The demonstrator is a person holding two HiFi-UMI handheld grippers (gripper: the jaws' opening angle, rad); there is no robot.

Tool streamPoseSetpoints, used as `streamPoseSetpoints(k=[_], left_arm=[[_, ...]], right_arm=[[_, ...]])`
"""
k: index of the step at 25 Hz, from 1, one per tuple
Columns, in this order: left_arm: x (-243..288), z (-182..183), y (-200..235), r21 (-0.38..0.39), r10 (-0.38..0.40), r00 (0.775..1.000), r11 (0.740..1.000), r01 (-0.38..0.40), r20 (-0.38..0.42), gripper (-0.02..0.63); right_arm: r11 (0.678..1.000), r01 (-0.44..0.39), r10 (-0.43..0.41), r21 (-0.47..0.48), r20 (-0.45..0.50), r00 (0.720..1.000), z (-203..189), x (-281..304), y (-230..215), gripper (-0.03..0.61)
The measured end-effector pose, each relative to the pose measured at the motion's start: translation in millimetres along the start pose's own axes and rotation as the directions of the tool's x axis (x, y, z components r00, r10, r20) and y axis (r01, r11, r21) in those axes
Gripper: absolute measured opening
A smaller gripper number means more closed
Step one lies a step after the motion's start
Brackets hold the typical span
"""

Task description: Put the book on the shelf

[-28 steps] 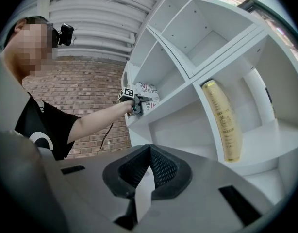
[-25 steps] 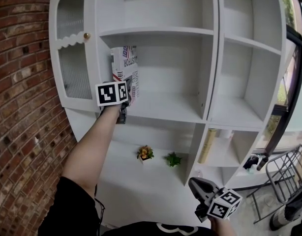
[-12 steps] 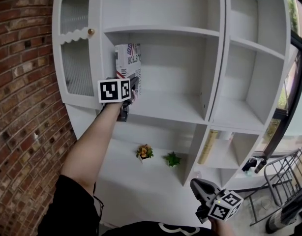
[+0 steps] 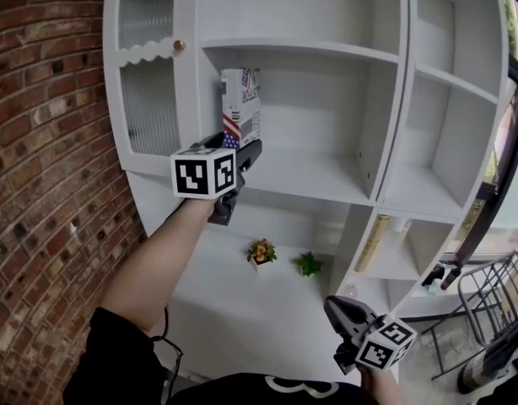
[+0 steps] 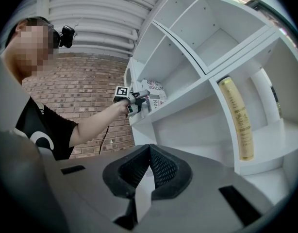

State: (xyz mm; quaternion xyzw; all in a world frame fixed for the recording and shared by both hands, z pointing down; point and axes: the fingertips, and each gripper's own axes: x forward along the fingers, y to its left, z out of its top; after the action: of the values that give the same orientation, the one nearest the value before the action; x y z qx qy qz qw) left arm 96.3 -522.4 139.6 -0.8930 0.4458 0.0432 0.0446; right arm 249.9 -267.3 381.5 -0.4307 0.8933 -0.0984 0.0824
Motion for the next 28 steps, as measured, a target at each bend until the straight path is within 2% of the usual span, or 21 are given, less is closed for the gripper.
streamPoseSetpoints(k=[4, 8, 11, 15, 17, 21, 25, 28], left_arm=[[-42.4, -11.5, -28.4, -0.005, -0.111, 0.994, 0.994, 0.111, -0.013, 0.363], [-91.3, -30.1, -65.5, -0.045, -0.249, 0.968, 0.968, 0.249, -0.012, 0.262], [-125.6, -55.1, -92.4, -0.089, -0.353, 0.935, 0.933, 0.350, -0.022, 0.202], [-163.6, -83.1, -120.1, -0.174, -0.473, 0.881, 0.868, 0.465, -0.005, 0.101], [-177.0, -95.9, -127.1, -0.200, -0.501, 0.865, 0.847, 0.493, 0.014, 0.027], [-194.1, -121.5, -129.9, -0.281, -0.536, 0.843, 0.802, 0.527, 0.049, 0.004], [-205.7, -137.6, -130.5, -0.245, -0.524, 0.852, 0.823, 0.513, 0.025, 0.003], [-212.1, -149.8, -135.2, -0.255, -0.534, 0.846, 0.816, 0.519, 0.013, 0.003]], right_arm=[[1.000, -0.023, 0.024, -0.008, 0.021, 1.000, 9.1, 16.6, 20.9, 0.012], [0.998, -0.051, 0.052, -0.038, 0.032, 0.998, 20.6, 30.6, 41.9, 0.011], [0.997, -0.062, 0.064, -0.044, 0.039, 0.997, 23.5, 37.5, 52.1, 0.011], [0.996, -0.080, 0.082, -0.044, 0.059, 0.995, 28.3, 46.0, 59.7, 0.011], [0.996, -0.083, 0.086, -0.043, 0.071, 0.994, 29.7, 49.6, 60.0, 0.011], [0.996, -0.079, 0.082, -0.036, 0.091, 0.992, 32.8, 54.6, 57.2, 0.011], [0.996, -0.077, 0.081, -0.037, 0.107, 0.991, 31.5, 58.8, 59.8, 0.011], [0.997, -0.074, 0.076, -0.023, 0.118, 0.990, 27.1, 59.5, 61.6, 0.011]])
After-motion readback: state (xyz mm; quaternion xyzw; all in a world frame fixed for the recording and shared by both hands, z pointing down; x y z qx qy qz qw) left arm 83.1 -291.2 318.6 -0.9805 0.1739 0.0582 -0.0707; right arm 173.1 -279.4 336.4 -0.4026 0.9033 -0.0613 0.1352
